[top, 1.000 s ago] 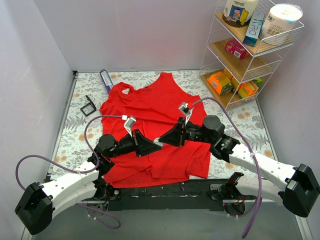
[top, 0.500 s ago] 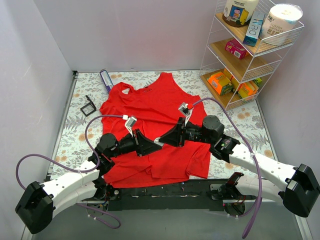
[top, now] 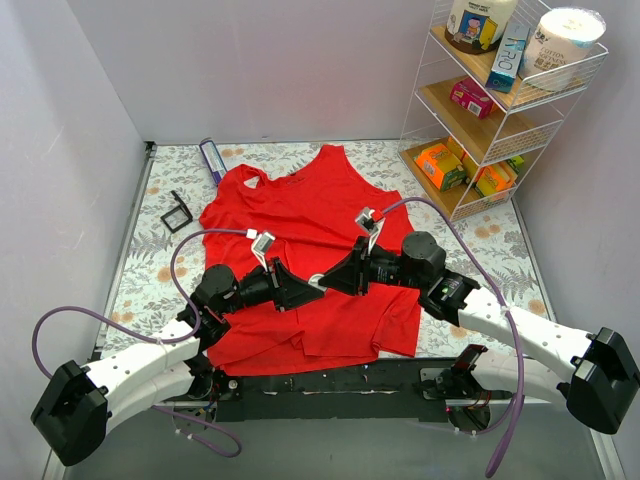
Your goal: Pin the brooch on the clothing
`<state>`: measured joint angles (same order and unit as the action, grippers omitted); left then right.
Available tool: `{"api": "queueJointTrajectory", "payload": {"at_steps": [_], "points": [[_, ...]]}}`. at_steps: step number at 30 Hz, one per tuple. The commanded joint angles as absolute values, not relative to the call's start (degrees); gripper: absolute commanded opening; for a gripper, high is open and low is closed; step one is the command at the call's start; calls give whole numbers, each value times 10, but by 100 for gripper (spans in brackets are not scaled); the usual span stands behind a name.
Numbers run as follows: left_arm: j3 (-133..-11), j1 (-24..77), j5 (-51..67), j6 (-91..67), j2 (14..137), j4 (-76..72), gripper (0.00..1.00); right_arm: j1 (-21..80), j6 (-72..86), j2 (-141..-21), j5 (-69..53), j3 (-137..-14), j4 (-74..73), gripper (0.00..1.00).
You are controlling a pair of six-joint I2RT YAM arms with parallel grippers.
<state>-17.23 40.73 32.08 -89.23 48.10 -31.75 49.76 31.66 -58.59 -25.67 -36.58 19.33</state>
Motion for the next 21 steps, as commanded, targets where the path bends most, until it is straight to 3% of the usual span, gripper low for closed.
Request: {"api": "queueJointTrajectory", "payload": {"at_steps": [1, 21], "points": [[-198, 402, 275, -895, 482, -323, 0, 513, 305, -575, -273, -364, 178, 27], [-202, 402, 353, -820, 495, -295, 0, 515, 314, -592, -251, -389, 159, 26]]}}
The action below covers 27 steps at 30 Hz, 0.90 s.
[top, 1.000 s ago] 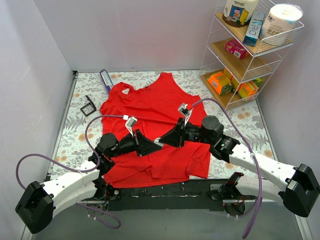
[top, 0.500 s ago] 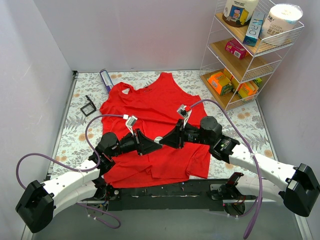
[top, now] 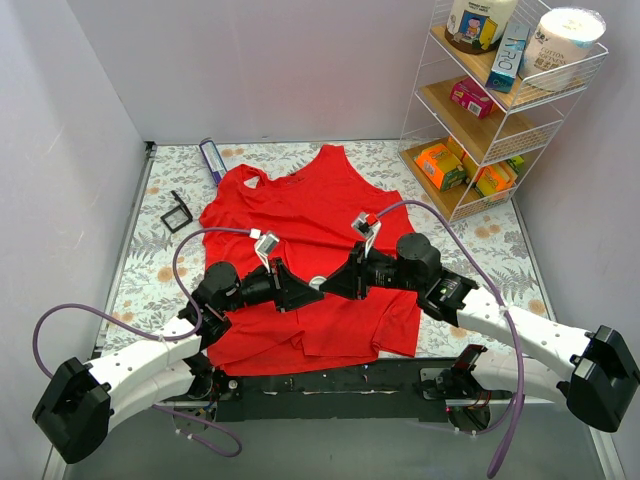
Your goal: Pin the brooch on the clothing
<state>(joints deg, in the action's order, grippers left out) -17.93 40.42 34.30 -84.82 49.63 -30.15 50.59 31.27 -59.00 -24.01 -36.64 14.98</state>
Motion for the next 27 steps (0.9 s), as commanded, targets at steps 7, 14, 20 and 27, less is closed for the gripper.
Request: {"api": "queueJointTrajectory", "payload": {"at_steps": [7, 14, 20, 27], "points": [[-185, 402, 346, -850, 508, -317, 0, 515, 329, -580, -270, -381, 195, 33], [-185, 402, 346, -849, 507, -323, 0, 515, 329, -579, -268, -382, 195, 33], [-177, 402, 353, -843, 501, -327, 0, 515, 334, -580, -267, -380, 201, 23], [-171, 402, 355, -839, 499, -331, 0, 515, 341, -576, -266, -378, 210, 24]]}}
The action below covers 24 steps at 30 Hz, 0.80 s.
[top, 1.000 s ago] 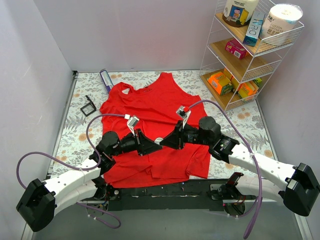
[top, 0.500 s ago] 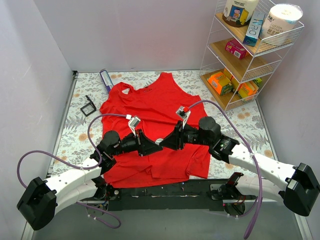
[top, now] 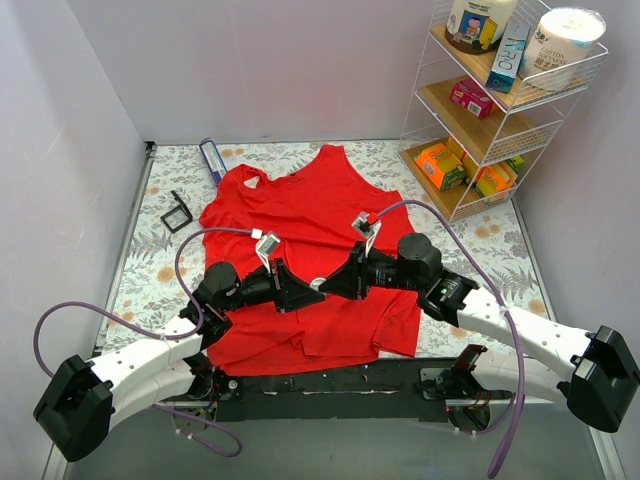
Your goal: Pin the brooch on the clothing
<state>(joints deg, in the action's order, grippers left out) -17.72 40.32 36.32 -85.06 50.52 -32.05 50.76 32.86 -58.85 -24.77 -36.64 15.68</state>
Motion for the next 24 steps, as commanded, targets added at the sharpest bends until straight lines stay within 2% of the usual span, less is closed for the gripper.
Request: {"api": "queueJointTrajectory", "payload": {"at_steps": [1, 5, 24], "points": [[-171, 402, 358, -839, 499, -335, 0, 516, 344, -576, -265, -378, 212, 24], [-171, 403, 366, -827, 497, -334, 0, 515, 354, -577, -264, -381, 209, 19], [-243, 402, 445, -710, 503, -207, 0, 514, 378, -665, -232, -414, 124, 16]]}}
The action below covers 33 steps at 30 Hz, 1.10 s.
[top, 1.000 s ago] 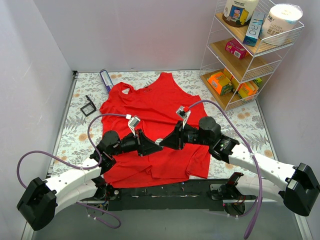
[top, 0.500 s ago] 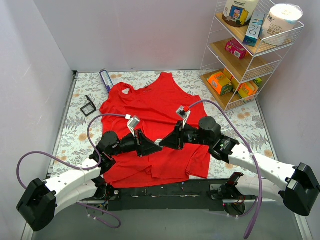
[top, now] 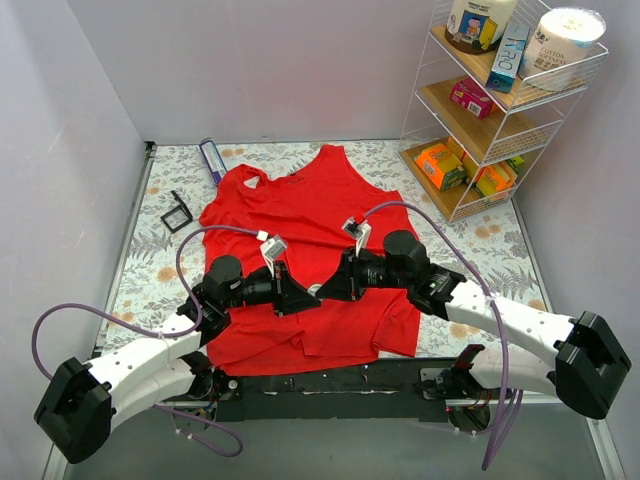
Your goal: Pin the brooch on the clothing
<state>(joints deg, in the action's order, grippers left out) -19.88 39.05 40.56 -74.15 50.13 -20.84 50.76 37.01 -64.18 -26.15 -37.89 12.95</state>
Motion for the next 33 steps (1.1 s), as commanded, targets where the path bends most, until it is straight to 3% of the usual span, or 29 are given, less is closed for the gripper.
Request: {"api": "queueJointTrajectory", "payload": {"at_steps": [1, 8, 22, 33], "points": [[-245, 402, 446, -708, 504, -205, 0, 514, 375, -667, -230, -415, 120, 16], [-260, 402, 447, -711, 529, -196, 0, 514, 352, -680, -231, -432, 88, 16], [-270, 338, 462, -731, 567, -156, 0, 514, 331, -635, -236, -428, 62, 28], [-291, 321, 460, -705, 564, -91, 0, 482, 327, -561, -220, -442, 26, 50]]}}
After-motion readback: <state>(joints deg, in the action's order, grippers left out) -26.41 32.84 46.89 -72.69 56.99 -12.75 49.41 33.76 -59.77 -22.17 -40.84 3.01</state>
